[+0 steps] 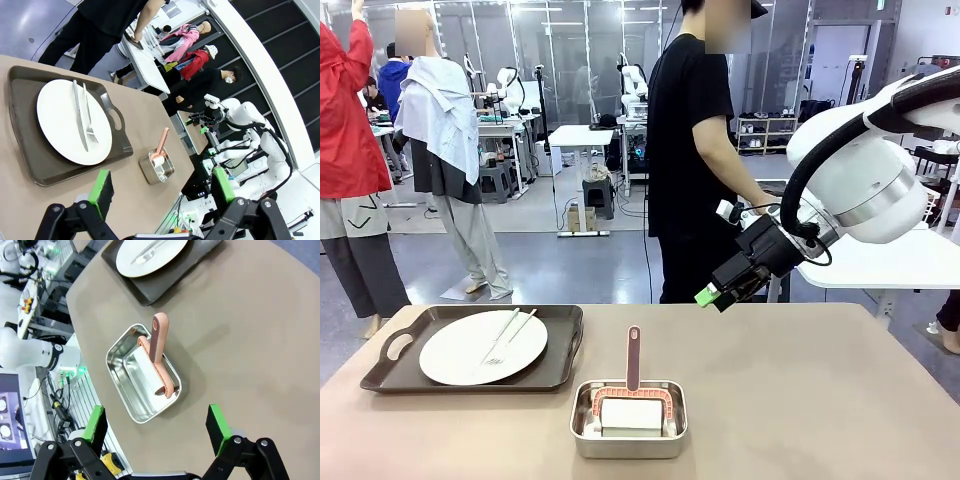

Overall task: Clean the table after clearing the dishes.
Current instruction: When the left (or right) Handle tray is removed, use the left hand (or right hand) to clean the left (or right) side of the table with the Lint Roller.

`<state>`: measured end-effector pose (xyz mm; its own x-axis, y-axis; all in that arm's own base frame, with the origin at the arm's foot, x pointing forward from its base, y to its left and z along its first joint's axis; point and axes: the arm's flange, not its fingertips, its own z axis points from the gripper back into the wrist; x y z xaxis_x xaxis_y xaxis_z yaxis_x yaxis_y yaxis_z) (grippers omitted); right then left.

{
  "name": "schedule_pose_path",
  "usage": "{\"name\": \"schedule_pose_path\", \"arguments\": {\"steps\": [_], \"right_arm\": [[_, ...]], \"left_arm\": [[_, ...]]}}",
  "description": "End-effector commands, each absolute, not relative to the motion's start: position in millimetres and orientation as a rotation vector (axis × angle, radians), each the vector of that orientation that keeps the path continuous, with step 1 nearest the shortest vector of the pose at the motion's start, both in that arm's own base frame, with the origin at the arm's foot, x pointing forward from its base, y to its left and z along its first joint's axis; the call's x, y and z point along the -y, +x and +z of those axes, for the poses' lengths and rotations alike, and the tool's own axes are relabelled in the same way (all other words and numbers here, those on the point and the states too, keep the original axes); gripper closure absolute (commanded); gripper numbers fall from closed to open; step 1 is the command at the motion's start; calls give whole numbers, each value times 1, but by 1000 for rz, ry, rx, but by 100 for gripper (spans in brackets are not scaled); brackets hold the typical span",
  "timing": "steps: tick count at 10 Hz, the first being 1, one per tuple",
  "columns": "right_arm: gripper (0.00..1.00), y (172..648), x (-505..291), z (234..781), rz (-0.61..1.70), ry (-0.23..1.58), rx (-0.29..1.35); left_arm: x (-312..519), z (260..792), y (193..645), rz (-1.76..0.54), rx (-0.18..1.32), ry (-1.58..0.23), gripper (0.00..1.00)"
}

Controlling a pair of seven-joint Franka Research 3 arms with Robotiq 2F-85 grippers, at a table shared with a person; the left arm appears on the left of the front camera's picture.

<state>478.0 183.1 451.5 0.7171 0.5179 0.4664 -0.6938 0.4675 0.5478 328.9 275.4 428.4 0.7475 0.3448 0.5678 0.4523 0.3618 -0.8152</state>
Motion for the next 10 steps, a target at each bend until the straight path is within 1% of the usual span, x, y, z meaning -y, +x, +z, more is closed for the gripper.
{"name": "schedule_pose_path", "arguments": {"steps": [1, 2, 4, 6, 10], "right_arm": [[0, 507, -223, 459, 940, 783, 224], [0, 519, -238, 460, 990, 758, 199], [0, 551, -267, 459, 1128, 688, 89], [0, 566, -307, 457, 1285, 627, 20], [0, 586, -358, 437, 1376, 565, -160]], "left_arm": [[-277, 429, 327, -79, 778, -1235, 0], [-277, 429, 327, -79, 778, -1235, 0], [-277, 429, 327, -79, 778, -1235, 0], [-277, 429, 327, -79, 778, -1235, 0], [-277, 429, 327, -79, 778, -1235, 0]]}}
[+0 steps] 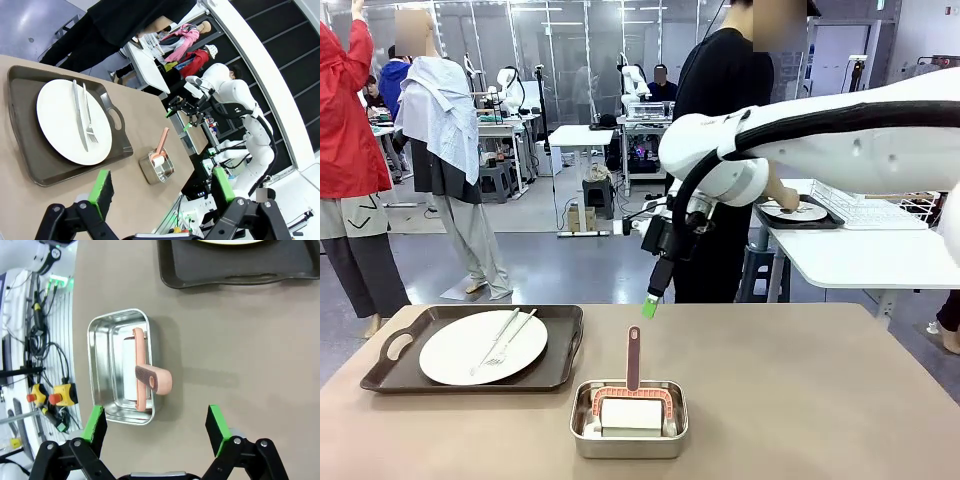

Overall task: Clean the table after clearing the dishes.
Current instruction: When the left (or right) Handle tray is removed, use the left hand (or right hand) to clean the left (or right) side of the table with the Lint Roller.

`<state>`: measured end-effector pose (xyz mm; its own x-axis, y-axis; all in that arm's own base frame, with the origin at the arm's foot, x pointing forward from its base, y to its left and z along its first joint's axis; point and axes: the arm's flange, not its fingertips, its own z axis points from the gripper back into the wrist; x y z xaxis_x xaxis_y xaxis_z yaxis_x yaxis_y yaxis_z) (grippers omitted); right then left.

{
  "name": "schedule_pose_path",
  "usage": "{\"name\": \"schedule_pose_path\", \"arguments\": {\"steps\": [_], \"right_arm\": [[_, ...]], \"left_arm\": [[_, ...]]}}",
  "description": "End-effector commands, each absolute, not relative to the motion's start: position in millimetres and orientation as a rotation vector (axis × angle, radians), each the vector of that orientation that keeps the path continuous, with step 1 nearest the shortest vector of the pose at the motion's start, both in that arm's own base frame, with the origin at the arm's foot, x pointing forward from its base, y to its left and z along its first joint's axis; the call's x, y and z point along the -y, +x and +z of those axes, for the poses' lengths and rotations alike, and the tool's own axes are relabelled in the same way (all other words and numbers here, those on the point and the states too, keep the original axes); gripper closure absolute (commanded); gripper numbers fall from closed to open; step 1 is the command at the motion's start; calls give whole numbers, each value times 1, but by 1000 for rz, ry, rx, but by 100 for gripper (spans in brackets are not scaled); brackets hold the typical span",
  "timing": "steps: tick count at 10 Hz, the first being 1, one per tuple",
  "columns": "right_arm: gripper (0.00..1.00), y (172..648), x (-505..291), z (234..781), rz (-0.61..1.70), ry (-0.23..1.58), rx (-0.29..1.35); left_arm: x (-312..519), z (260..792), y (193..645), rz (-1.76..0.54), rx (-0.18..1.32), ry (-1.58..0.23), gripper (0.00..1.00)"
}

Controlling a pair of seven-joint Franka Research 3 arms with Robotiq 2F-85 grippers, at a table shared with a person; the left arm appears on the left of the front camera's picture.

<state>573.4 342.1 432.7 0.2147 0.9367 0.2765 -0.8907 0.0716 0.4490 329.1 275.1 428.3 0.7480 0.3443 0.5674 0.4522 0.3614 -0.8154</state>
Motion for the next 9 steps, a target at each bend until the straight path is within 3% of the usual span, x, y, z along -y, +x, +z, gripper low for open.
{"name": "schedule_pose_path", "arguments": {"steps": [1, 9], "right_arm": [[0, 588, -371, 431, 1395, 558, -195], [0, 583, -420, 392, 1456, 503, -494]], "left_arm": [[-277, 429, 327, -79, 778, -1235, 0], [-277, 429, 327, -79, 778, -1235, 0]]}}
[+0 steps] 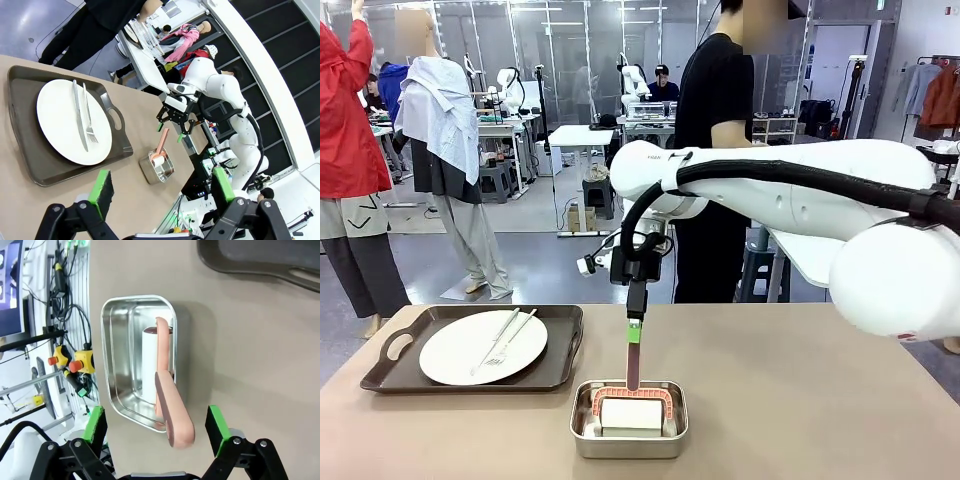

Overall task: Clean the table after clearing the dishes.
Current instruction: When the left (or right) Handle tray is removed, use the left hand (or right hand) to clean the left (or right) side of the table with the Lint Roller.

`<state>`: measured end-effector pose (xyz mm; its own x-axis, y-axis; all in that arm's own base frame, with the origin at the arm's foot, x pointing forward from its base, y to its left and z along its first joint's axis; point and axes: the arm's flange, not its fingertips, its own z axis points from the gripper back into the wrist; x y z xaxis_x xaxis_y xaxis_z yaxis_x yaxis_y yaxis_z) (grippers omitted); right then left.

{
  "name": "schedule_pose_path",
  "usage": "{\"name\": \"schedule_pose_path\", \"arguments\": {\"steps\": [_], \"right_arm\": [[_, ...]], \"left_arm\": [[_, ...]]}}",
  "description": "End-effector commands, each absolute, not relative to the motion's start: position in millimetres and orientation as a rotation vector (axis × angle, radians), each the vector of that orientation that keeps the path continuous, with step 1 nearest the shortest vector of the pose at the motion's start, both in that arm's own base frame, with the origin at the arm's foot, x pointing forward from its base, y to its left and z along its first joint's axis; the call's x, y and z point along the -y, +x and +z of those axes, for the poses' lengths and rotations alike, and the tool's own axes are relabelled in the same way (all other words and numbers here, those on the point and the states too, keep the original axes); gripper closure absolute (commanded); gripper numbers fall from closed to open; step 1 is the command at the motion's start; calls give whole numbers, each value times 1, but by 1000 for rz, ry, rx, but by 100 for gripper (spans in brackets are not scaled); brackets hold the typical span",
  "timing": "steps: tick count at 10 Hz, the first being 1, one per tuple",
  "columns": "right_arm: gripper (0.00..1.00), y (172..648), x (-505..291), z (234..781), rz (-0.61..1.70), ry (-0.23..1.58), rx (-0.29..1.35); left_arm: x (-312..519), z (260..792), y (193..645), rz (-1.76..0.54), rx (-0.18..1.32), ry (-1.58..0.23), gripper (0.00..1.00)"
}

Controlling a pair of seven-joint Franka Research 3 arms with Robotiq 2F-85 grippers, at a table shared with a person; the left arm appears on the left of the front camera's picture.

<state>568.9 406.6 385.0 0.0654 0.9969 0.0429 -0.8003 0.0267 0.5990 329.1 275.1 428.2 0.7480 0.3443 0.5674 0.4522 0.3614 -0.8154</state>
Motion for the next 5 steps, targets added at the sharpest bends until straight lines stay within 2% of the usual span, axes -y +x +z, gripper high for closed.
{"name": "schedule_pose_path", "arguments": {"steps": [1, 5], "right_arm": [[0, 579, -421, 388, 1459, 500, -513], [0, 570, -422, 374, 1459, 516, -538]], "left_arm": [[-277, 429, 327, -79, 778, -1235, 0], [-277, 429, 327, -79, 778, -1235, 0]]}}
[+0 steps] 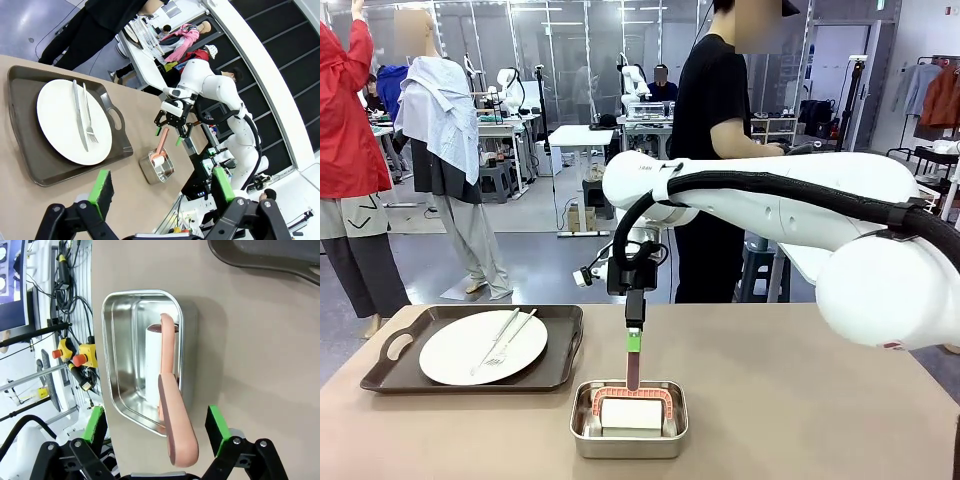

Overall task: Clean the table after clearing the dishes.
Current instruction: When the left (or right) Handle tray is removed, use the left hand (or right hand) to clean the left (or right) side of the table with the Lint Roller.

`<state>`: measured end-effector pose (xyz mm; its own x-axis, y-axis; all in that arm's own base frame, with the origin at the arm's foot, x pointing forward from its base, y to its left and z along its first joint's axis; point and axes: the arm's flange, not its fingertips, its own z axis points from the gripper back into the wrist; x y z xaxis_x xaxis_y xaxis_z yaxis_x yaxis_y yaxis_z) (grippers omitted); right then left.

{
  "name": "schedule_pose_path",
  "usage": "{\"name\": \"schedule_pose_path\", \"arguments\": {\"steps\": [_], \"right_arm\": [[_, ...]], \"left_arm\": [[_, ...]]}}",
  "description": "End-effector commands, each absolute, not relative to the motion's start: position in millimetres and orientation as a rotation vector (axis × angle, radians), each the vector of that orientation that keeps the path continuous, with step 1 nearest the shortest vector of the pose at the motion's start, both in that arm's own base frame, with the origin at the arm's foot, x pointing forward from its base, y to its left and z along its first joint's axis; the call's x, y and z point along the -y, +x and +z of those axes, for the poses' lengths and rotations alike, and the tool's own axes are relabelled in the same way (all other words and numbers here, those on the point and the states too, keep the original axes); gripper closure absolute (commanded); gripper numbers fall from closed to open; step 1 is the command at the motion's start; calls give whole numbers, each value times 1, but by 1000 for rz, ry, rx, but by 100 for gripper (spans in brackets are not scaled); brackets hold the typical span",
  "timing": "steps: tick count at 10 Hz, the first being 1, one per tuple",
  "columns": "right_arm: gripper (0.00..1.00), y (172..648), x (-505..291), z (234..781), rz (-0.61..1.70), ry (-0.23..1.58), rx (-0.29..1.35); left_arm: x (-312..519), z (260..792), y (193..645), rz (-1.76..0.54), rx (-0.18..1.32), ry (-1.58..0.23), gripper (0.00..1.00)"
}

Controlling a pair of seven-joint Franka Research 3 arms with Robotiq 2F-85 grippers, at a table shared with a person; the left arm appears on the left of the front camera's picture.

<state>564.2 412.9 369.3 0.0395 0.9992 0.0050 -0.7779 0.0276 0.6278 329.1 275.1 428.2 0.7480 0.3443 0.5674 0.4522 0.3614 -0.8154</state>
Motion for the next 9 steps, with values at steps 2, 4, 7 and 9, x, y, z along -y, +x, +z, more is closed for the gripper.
{"name": "schedule_pose_path", "arguments": {"steps": [2, 4, 7, 9], "right_arm": [[7, 569, -417, 373, 1458, 515, -538], [27, 569, -416, 375, 1460, 511, -534], [56, 570, -417, 374, 1457, 524, -536], [76, 571, -415, 376, 1451, 524, -531]], "left_arm": [[-277, 429, 327, -79, 778, -1235, 0], [-277, 429, 327, -79, 778, -1235, 0], [-277, 429, 327, -79, 778, -1235, 0], [-277, 429, 327, -79, 778, -1235, 0]]}}
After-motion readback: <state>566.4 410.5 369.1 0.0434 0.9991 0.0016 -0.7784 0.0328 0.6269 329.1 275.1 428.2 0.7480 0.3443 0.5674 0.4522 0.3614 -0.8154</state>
